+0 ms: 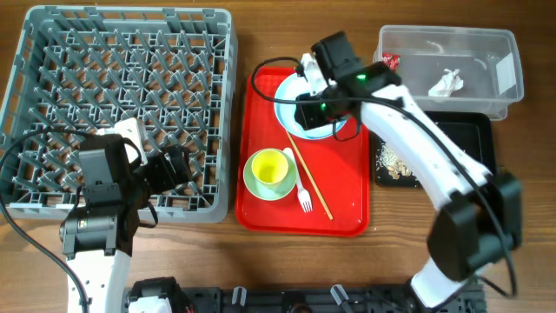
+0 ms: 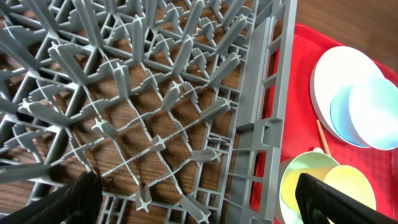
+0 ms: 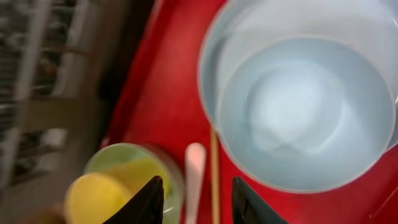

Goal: Sort waste into correct bins and load items into the dishwasher rack
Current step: 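Set the empty bowl onto the white plate with the right gripper, then grasp the yellow cup off the green saucer with the right gripper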

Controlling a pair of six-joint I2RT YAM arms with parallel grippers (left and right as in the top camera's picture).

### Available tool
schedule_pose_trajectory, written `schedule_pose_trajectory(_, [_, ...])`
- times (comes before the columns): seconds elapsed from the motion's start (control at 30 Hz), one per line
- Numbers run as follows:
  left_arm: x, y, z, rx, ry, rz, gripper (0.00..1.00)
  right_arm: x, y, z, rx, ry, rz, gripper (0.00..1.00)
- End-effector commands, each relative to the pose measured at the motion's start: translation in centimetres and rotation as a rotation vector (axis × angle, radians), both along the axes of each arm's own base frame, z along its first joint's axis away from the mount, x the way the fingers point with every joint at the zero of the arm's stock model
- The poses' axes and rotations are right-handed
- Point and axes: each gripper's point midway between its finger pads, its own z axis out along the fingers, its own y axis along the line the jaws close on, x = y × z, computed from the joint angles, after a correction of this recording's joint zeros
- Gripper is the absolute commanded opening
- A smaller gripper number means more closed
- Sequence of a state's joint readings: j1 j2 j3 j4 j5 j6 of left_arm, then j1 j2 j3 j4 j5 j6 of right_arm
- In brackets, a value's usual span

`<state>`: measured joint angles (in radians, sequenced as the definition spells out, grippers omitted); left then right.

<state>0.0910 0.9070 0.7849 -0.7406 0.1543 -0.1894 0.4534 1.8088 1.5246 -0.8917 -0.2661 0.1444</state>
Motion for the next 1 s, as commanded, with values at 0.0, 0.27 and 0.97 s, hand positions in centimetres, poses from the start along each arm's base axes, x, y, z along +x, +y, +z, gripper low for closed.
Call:
schedule_pose_trajectory(0.0, [0.3,-0.3,0.8,-0.011,-0.019,-0.008,1.0,-2.5,2.1,1.8,0.077,0.048,0.062,0.37])
schedule_pose_trajectory(0.27, [0.3,-0.3,0.8,-0.011,-0.019,-0.008,1.0,-7.3,3.0,-3.3,-0.033,0.176,0.041,0.37])
schedule_pose_trajectory(0.97, [0.3,-0.3,0.8,-0.011,-0.018,-0.008,1.0,-8.3,2.3,-7.6,-0.074,0.189,-0.049,0.14])
